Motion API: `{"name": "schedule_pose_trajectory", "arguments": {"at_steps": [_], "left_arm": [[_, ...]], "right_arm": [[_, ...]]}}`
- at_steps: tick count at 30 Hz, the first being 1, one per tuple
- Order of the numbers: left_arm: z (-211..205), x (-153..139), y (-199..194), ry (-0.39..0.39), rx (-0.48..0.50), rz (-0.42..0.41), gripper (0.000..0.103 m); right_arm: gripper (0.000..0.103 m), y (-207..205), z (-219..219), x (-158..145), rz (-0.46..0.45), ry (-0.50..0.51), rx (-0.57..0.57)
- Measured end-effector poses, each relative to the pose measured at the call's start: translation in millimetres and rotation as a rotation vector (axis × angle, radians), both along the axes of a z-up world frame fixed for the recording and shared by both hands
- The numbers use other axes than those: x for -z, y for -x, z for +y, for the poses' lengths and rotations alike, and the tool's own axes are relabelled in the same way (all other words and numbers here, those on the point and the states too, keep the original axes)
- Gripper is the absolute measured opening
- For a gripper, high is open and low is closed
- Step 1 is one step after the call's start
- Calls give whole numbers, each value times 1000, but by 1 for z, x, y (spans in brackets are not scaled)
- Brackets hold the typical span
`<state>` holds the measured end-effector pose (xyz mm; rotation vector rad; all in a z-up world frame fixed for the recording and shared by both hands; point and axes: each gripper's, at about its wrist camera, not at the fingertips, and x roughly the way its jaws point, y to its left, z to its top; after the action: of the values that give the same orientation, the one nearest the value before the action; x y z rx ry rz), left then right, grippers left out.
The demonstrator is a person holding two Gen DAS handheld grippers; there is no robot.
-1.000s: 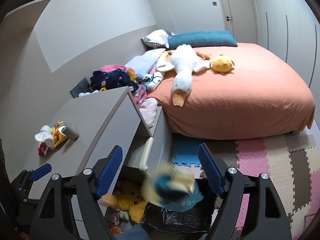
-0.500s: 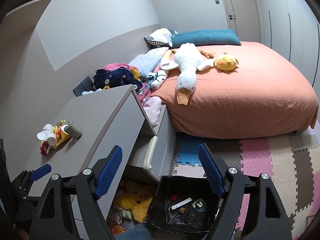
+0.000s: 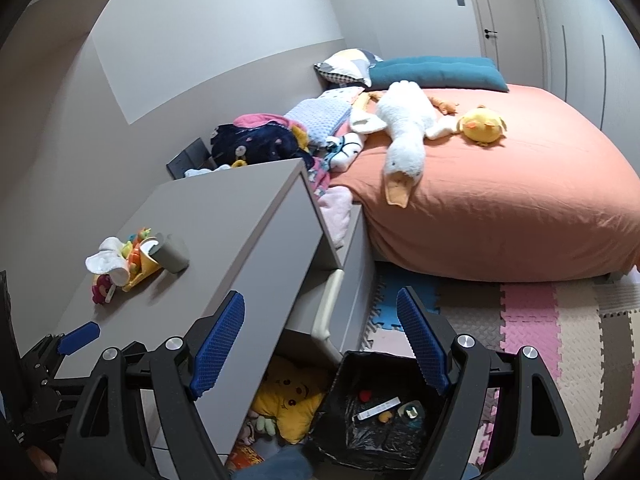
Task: Collect trash
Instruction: 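Open both tools to drop the plush and teal cup into the bin, then move the left tool to the white towel while the right tool approaches the grey cup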
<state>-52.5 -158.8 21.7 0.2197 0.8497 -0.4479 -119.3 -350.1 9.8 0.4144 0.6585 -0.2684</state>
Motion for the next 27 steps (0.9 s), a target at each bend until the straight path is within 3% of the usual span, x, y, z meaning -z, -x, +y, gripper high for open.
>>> {"name": "schedule_pose_trajectory", "arguments": {"at_steps": [11, 27], "left_arm": [[40, -12, -32, 26, -110, -27, 96], [83, -12, -80, 43, -190, -32, 96]], "right_arm": [[79, -38, 26, -3, -2, -3, -66], [79, -99, 68, 3, 11, 10, -189]]}}
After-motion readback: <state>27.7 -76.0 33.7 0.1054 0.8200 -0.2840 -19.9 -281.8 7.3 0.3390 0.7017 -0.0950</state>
